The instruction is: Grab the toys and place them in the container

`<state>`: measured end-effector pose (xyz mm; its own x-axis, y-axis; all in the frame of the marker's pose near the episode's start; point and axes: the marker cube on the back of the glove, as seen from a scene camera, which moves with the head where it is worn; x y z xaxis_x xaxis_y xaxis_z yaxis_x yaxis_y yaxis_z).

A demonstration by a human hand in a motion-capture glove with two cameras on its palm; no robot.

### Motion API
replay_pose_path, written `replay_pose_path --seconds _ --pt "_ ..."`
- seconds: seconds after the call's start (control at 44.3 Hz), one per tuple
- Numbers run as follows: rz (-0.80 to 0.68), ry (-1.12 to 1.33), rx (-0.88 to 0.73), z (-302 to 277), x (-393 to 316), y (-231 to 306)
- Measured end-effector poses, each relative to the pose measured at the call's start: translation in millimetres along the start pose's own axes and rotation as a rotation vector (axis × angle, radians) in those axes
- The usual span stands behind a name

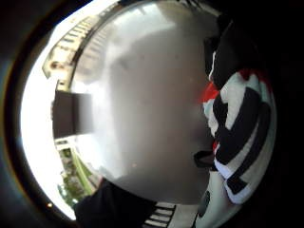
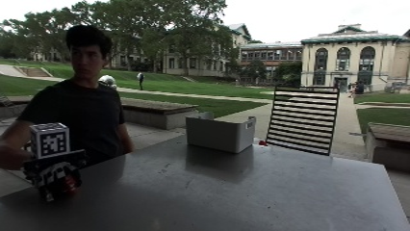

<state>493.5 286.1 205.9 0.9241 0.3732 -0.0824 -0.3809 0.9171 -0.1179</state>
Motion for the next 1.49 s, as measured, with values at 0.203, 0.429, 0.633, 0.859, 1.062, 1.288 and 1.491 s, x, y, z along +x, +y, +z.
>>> replay_pose_path --seconds 0.203,0.429,0.633,0.859,1.062,1.288,1.491 --pt "0.032 -0.063 -0.031 -12 -1 -8" --pt "0.086 -0.054 -0.021 -62 -28 -19" --pt "0.119 -0.012 0.065 -124 -62 -42" --pt "0.085 -0.037 0.172 -208 -112 -89" --pt "0.037 -0.033 0.205 -275 -178 -115" --pt "-0.062 -0.017 0.232 -325 -277 -119" --pt "-0.176 -0.069 0.222 -347 -381 -113"
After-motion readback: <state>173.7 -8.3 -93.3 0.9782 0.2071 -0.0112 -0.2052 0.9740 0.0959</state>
